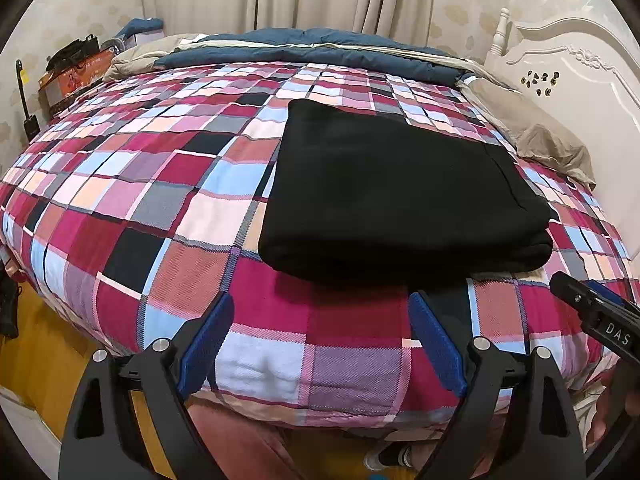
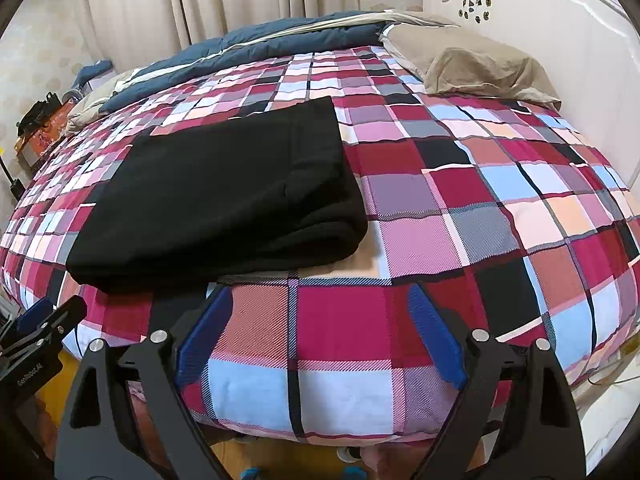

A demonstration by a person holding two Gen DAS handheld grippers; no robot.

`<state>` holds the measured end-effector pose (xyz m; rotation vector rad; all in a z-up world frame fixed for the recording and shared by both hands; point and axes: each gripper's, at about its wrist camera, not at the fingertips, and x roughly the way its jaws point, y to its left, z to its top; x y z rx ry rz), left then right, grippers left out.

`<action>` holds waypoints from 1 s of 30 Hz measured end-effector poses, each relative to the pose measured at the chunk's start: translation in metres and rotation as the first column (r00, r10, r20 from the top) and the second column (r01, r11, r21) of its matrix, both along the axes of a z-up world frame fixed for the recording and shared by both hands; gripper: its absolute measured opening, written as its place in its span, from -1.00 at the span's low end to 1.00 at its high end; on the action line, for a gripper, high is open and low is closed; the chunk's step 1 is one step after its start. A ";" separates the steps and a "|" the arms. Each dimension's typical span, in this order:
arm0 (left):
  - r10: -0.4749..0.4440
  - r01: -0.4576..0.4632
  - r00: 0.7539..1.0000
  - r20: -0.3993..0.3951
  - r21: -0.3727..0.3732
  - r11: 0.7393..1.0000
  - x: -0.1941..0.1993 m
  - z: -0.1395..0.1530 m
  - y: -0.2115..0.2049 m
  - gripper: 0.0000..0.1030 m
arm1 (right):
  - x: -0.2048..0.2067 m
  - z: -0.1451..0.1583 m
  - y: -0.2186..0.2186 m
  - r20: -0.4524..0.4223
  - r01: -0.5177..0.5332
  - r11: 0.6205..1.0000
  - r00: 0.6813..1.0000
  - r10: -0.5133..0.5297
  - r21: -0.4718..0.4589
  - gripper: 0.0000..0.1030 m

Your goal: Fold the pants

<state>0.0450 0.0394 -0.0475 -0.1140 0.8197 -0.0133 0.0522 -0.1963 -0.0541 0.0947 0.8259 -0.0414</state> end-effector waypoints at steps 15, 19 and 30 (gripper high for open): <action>-0.005 0.005 1.000 -0.001 0.000 1.000 0.001 0.000 -0.001 0.70 | 0.000 -0.002 0.006 -0.015 -0.006 1.000 1.000 0.006 0.004 0.73; -0.008 0.008 1.000 -0.002 -0.001 1.000 0.002 0.000 -0.004 0.70 | 0.000 -0.004 0.006 -0.021 -0.004 1.000 1.000 0.004 0.010 0.73; -0.019 0.019 1.000 0.003 0.002 1.000 0.003 0.001 -0.010 0.70 | 0.000 -0.006 0.003 -0.023 0.000 1.000 1.000 0.000 0.011 0.73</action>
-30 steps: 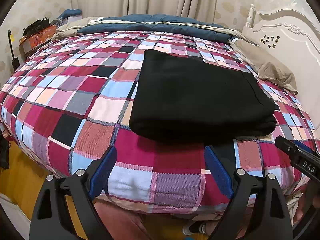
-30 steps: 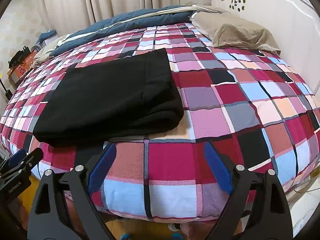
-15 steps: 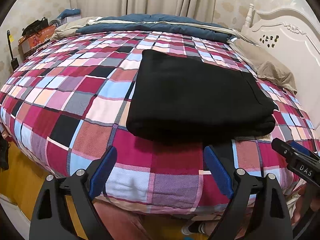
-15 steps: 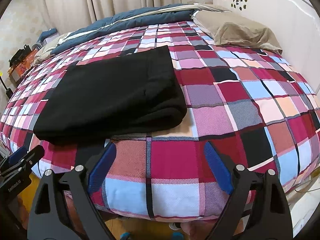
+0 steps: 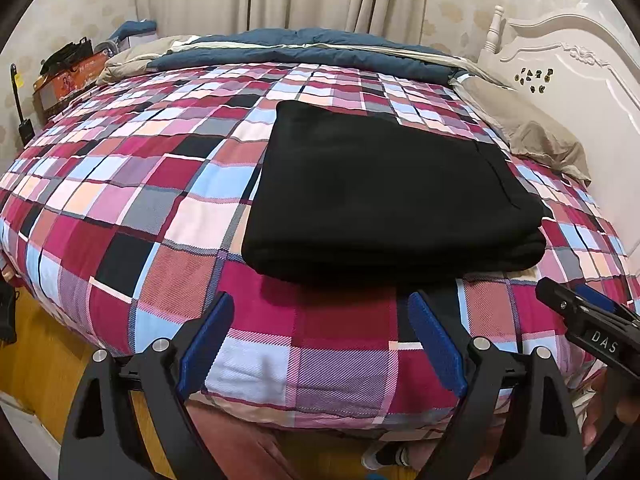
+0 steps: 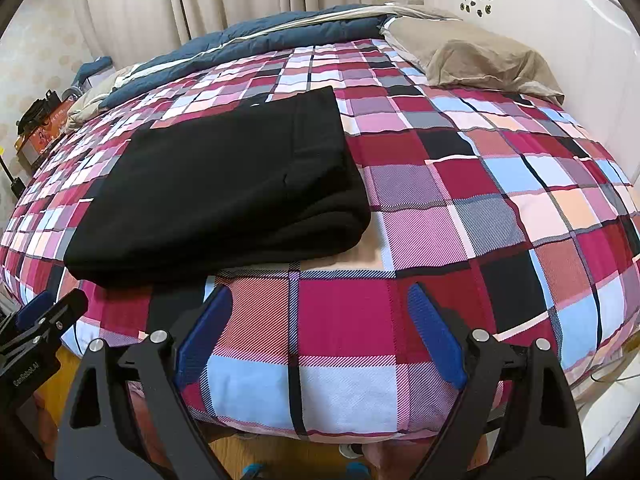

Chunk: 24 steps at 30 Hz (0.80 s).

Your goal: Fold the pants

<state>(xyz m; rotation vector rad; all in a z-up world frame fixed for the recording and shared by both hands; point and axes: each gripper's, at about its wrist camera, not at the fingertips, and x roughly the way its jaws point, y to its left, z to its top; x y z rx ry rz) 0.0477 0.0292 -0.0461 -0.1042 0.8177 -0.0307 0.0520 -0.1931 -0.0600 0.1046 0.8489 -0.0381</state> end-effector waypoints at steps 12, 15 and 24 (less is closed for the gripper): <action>-0.012 0.012 1.000 0.007 0.004 1.000 0.001 0.002 -0.003 0.70 | 0.000 -0.002 0.000 -0.004 -0.001 1.000 1.000 0.001 -0.001 0.73; -0.012 0.012 1.000 0.008 0.002 1.000 0.001 0.002 -0.002 0.70 | 0.000 -0.002 0.000 -0.008 -0.002 1.000 1.000 0.002 0.001 0.73; -0.025 0.024 0.999 0.034 0.028 0.999 0.001 0.006 -0.005 0.70 | 0.003 -0.004 0.000 -0.015 -0.009 1.000 1.000 0.009 -0.001 0.73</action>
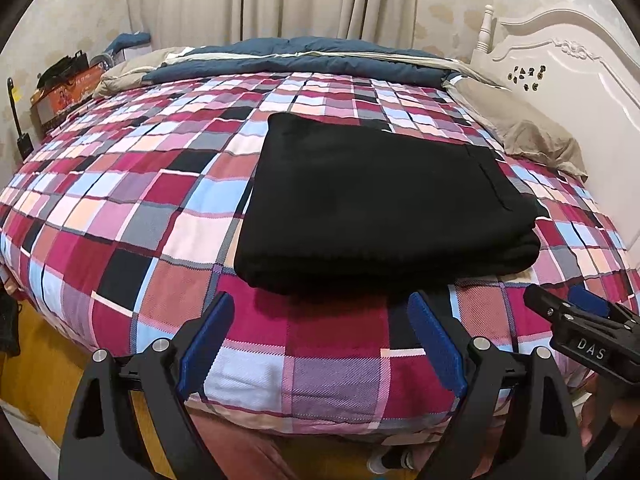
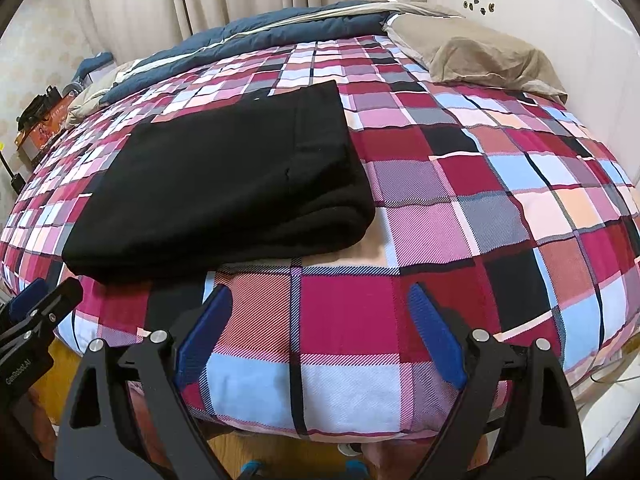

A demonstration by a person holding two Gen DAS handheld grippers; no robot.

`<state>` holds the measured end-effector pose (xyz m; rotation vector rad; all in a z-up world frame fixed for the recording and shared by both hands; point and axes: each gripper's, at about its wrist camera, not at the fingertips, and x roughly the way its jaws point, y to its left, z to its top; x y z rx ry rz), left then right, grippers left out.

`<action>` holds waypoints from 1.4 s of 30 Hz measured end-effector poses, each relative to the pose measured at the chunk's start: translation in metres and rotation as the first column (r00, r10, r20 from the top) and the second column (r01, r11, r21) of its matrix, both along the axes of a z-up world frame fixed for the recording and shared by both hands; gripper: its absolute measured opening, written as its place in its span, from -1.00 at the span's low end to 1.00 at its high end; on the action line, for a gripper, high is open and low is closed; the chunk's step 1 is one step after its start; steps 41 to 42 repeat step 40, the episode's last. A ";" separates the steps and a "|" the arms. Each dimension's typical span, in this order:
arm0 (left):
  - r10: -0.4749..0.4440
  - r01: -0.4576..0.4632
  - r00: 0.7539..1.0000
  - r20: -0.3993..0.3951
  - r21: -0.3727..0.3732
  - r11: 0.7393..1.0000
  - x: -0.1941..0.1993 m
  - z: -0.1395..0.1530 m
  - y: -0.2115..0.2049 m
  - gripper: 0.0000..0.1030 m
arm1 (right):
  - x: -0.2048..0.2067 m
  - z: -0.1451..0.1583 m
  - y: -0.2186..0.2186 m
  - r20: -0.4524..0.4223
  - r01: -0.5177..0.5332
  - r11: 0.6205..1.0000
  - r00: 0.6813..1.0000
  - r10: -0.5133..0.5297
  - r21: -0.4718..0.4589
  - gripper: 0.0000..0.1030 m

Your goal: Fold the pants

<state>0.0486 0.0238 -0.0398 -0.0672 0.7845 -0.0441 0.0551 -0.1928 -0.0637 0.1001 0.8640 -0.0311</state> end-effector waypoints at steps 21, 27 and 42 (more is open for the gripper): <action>0.023 -0.026 0.999 0.026 0.101 0.995 0.001 0.005 -0.009 0.70 | -0.002 -0.009 0.004 -0.024 -0.008 1.000 1.000 0.008 -0.003 0.73; 0.053 -0.058 0.997 0.063 0.078 0.995 0.002 0.009 -0.006 0.72 | -0.001 -0.011 0.005 -0.033 -0.011 1.000 0.999 0.011 -0.004 0.73; 0.098 -0.101 0.990 0.105 0.019 0.995 0.117 0.024 0.080 0.75 | 0.046 0.042 -0.014 0.064 -0.097 0.995 0.993 0.095 0.026 0.84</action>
